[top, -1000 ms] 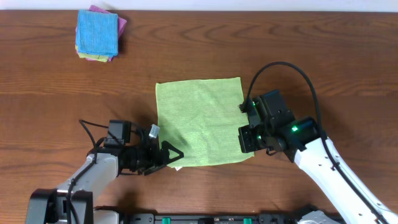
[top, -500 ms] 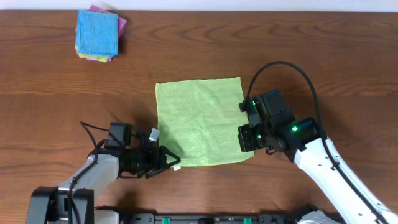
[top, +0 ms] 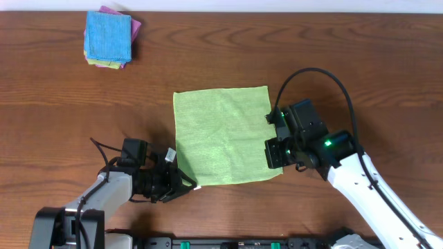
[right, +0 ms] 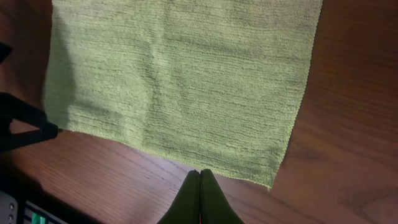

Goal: Fold the cloth

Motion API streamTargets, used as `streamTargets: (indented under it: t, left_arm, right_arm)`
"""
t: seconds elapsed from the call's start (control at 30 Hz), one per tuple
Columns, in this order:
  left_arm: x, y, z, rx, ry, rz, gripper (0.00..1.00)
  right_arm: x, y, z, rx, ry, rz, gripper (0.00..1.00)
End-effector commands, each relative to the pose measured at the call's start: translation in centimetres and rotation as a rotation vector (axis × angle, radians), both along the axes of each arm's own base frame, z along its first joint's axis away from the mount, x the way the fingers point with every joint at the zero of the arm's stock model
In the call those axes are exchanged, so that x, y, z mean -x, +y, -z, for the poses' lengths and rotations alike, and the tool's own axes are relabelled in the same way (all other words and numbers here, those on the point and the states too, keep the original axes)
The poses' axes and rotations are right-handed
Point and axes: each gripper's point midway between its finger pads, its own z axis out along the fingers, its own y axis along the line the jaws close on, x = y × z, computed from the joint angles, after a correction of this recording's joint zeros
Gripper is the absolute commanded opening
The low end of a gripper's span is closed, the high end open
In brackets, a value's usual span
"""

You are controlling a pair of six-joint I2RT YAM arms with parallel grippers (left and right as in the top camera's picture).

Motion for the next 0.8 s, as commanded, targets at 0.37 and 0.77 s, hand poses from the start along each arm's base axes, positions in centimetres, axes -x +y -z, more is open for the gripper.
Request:
streamTargets:
  t: [0.37, 0.77]
  left_arm:
    - [0.2, 1.1, 1.5, -0.099, -0.02, 0.02, 0.35]
    - [0.4, 3.2, 2.8, -0.261, -0.007, 0.026, 0.4]
  right_arm:
    - [0.1, 0.0, -0.2, -0.006, -0.007, -0.011, 0.01]
    - [0.2, 0.0, -0.2, -0.003, -0.002, -0.012, 0.01]
